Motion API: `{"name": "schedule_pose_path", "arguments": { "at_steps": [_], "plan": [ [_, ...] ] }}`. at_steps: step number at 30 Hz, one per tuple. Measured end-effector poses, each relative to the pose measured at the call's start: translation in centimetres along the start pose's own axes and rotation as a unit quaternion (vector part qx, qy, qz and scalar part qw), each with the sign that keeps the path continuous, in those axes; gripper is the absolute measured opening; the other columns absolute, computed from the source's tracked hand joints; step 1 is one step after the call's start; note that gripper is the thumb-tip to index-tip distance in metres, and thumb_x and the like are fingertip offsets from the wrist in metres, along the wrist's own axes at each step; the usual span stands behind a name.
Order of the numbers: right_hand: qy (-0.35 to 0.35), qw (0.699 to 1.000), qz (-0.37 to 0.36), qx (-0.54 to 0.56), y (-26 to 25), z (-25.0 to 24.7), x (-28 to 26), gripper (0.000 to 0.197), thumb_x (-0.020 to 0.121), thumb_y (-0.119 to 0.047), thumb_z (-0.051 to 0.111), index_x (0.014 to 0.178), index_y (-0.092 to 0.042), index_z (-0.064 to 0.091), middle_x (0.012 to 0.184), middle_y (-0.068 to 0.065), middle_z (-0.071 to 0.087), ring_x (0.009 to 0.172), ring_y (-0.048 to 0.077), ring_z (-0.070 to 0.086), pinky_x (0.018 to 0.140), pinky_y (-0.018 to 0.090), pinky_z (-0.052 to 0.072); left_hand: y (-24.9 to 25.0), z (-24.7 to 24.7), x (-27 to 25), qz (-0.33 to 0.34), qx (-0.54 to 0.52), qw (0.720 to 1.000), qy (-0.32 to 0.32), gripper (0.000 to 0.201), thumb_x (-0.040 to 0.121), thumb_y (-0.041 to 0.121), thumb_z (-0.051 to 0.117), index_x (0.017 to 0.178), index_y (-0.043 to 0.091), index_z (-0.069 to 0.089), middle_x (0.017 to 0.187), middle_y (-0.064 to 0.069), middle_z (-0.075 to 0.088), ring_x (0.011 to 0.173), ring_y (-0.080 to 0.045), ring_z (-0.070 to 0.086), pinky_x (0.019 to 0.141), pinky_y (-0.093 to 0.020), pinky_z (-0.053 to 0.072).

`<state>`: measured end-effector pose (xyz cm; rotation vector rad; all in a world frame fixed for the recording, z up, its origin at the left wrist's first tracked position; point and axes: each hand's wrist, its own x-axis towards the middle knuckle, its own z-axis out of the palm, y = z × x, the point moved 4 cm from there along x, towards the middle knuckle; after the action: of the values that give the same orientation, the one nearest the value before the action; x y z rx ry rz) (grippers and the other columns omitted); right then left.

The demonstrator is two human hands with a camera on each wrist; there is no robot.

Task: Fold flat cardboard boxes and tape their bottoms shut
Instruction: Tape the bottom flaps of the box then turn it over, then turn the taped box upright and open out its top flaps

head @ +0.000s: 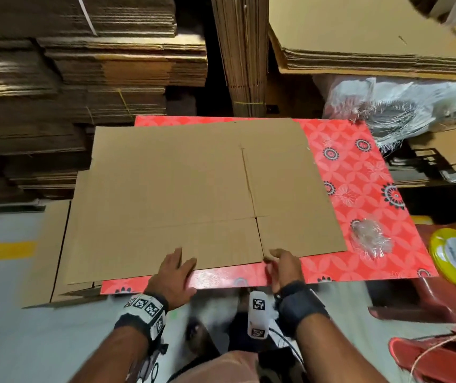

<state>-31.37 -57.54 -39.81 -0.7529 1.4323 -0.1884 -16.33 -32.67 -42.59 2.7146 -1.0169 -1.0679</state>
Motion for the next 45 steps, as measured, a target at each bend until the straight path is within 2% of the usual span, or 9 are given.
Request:
{"name": "schedule_pose_path", "arguments": {
  "at_steps": [6,12,19,24,27,30,32,35,45],
  "plan": [
    [-0.044,0.995,0.008,0.090,-0.8,1.7,-0.3,0.014,0.093,-0.018,0.061,0.106,-0.020,0.068,0.097,-0.002,0.068,0.090,0.013,0.061,0.081,0.037,0.048,0.5,-0.4,-0.6,0.037,0.004,0.999,-0.020,0.090,0.090,0.052,0.066,0.162,0.030,0.017,0.169,-0.011,-0.010,0.156,-0.034,-0.002,0.127,-0.042,0.011],
    [-0.004,0.998,0.008,0.068,0.0,3.0,-0.5,0.028,0.085,-0.019,0.060,0.111,-0.011,0.065,0.089,0.007,0.057,0.068,0.017,0.052,0.070,0.028,0.051,1.3,-1.2,-2.3,0.054,-0.054,0.997,0.007,0.083,0.094,0.048,0.063,0.161,0.023,0.021,0.170,-0.010,0.000,0.156,-0.026,0.006,0.126,-0.033,0.013],
    [-0.006,0.992,0.030,0.126,0.8,2.7,0.5,0.011,0.095,-0.014,0.058,0.106,-0.014,0.061,0.110,0.006,0.061,0.110,0.024,0.060,0.093,0.042,0.054,0.2,-0.3,-3.1,0.049,-0.054,0.997,0.011,0.082,0.095,0.048,0.062,0.161,0.020,0.022,0.170,-0.006,-0.007,0.157,-0.023,0.004,0.126,-0.033,0.014],
    [-0.037,0.991,0.032,0.124,0.0,3.2,1.7,0.030,0.097,-0.016,0.064,0.126,-0.011,0.058,0.118,0.010,0.059,0.108,0.024,0.062,0.084,0.050,0.060,0.2,-2.6,-4.3,0.045,-0.155,0.975,0.153,0.047,0.087,0.039,0.067,0.130,0.022,0.062,0.148,-0.005,0.044,0.135,-0.023,0.043,0.114,-0.026,0.034],
    [-0.052,0.993,0.031,0.103,-0.5,4.8,2.0,0.035,0.096,-0.014,0.062,0.130,-0.008,0.054,0.120,0.021,0.067,0.105,0.038,0.070,0.074,0.054,0.062,-0.7,-4.7,-6.2,-0.036,-0.334,0.896,0.291,0.006,0.088,0.025,0.072,0.088,0.021,0.067,0.097,0.002,0.060,0.086,-0.013,0.060,0.081,-0.019,0.048],
    [-0.064,0.994,0.019,0.082,-1.7,6.5,0.5,0.028,0.101,-0.019,0.056,0.128,-0.011,0.055,0.093,0.016,0.076,0.080,0.030,0.076,0.089,0.052,0.059,-1.6,-4.6,-7.7,-0.122,-0.598,0.770,0.184,0.022,0.100,0.034,0.062,0.093,0.014,0.065,0.082,-0.001,0.070,0.079,-0.023,0.064,0.066,-0.031,0.049],
    [-0.079,0.995,0.000,0.069,-2.9,7.3,-0.2,0.022,0.104,-0.020,0.052,0.124,-0.016,0.056,0.075,0.008,0.077,0.068,0.022,0.076,0.097,0.054,0.055,-2.5,-4.7,-8.7,-0.151,-0.719,0.667,0.126,0.050,0.099,0.054,0.055,0.111,0.007,0.063,0.097,-0.010,0.072,0.091,-0.030,0.069,0.070,-0.034,0.056],
    [-0.086,0.990,-0.050,0.101,-5.2,7.3,-2.0,0.023,0.101,-0.008,0.054,0.122,0.001,0.058,0.109,0.022,0.071,0.097,0.028,0.073,0.077,0.052,0.063,-4.4,-5.7,-9.4,-0.172,-0.805,0.545,0.159,0.064,0.087,0.069,0.059,0.116,0.013,0.055,0.121,-0.022,0.067,0.108,-0.039,0.069,0.095,-0.056,0.056],
    [-0.150,0.959,-0.126,0.206,-11.8,6.9,-10.0,0.035,0.097,0.011,0.035,0.121,-0.005,0.054,0.115,0.022,0.062,0.098,0.037,0.064,0.056,0.047,0.063,-2.5,-10.3,-7.6,-0.162,-0.877,0.359,0.277,0.111,0.061,0.079,0.079,0.151,0.032,0.033,0.152,-0.018,0.046,0.112,-0.037,0.064,0.099,-0.057,0.046]
  ]
}}
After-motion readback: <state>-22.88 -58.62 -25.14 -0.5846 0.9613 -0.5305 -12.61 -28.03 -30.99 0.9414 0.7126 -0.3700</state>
